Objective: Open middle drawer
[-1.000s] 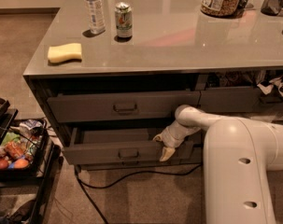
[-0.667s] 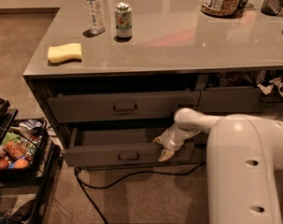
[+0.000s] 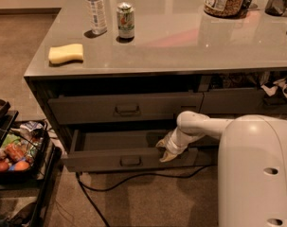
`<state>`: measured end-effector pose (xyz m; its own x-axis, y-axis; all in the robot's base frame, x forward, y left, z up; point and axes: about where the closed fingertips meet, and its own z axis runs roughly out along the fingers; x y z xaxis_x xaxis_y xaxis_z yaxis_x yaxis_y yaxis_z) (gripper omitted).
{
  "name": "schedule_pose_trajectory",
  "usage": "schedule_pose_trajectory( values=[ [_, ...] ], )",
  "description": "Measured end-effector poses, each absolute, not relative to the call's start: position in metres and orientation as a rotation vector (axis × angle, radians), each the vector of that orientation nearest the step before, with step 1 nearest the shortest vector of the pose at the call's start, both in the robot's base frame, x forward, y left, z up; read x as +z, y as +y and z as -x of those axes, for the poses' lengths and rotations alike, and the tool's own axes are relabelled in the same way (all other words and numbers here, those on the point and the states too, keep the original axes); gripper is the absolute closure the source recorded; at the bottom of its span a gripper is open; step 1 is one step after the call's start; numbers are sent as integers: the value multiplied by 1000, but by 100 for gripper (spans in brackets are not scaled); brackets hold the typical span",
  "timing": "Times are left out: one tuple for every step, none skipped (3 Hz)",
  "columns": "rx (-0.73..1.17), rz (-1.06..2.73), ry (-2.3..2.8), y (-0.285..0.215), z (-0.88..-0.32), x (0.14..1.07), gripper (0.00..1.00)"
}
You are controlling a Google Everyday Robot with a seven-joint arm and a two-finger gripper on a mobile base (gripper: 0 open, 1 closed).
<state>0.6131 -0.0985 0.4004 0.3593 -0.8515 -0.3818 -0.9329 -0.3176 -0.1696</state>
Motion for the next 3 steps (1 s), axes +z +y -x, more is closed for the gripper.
schedule_pose_trajectory(
  values=[
    [314, 2269, 1566, -99, -614, 400, 42],
    [239, 2260, 1548, -98, -612, 403, 19],
    [87, 2236, 1508, -96, -609, 410, 0]
  ],
)
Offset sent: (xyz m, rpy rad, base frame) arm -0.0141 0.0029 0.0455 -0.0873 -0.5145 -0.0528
